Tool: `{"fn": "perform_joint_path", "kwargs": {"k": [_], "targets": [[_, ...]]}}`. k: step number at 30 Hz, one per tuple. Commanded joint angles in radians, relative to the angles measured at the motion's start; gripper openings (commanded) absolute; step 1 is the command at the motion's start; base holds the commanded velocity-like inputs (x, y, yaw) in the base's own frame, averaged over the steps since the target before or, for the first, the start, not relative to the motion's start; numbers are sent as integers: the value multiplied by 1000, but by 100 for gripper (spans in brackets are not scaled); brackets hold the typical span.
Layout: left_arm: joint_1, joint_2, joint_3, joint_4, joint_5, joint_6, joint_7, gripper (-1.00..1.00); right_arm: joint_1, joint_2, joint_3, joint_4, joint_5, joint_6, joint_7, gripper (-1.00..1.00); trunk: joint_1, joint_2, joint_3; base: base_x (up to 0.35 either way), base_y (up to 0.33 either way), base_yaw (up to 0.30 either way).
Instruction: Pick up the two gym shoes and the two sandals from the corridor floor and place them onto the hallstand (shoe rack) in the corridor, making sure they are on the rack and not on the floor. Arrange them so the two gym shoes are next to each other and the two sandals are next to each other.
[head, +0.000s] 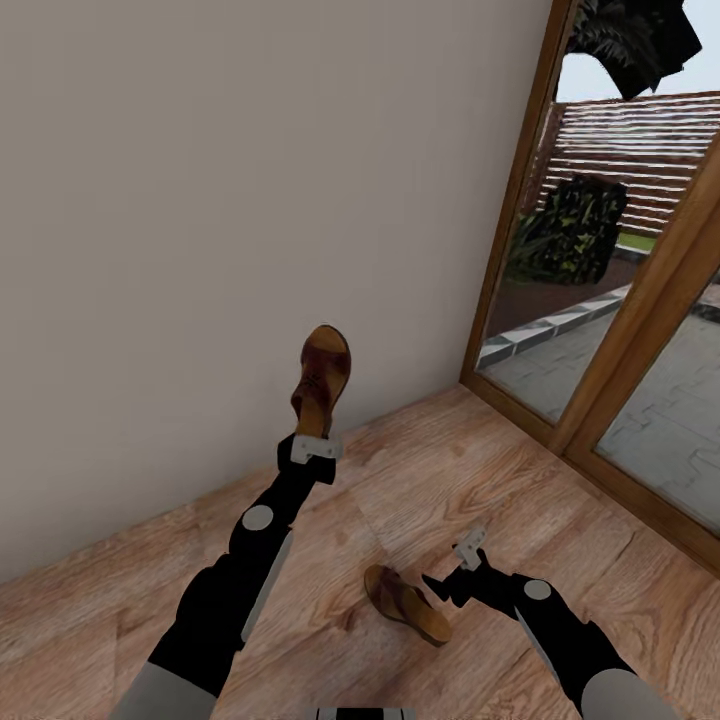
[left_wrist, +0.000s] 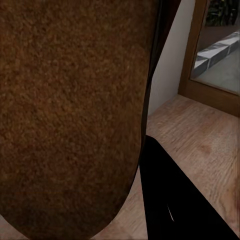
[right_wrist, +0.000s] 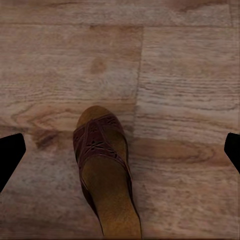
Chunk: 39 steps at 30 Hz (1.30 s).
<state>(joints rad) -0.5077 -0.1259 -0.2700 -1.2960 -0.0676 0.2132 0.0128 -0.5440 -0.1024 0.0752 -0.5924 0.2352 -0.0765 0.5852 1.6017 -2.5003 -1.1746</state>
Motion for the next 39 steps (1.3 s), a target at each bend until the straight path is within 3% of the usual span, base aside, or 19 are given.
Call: {"fn": "perform_joint_path", "kwargs": {"k": [1,23,25,32,39], "targets": [[0,0,-1,-1,-10,6,-2,-100,-1,-1,2,0,10,-8,-1,100,0,-1,-6,0,0,0],[0,4,-2,4,-11,6,-3,-100,-1,-11,-2,-7,11,-8,1,100,10,-6,-124,0,0,0],[0,4,-2,5,-11,6,-3,-100,-1,-11,2,-7,16,-8,2,100,10,-6,-125,0,0,0],[1,3,-3,4,-12,6,0,-100,-4,-51,1,-21,109,-9,28,100,10,-6,-125,0,0,0],[1,3,-3,4,-12,6,1,-100,-29,-73,-4,-57,123,-5,195,100,10,-6,-125,0,0,0]]}}
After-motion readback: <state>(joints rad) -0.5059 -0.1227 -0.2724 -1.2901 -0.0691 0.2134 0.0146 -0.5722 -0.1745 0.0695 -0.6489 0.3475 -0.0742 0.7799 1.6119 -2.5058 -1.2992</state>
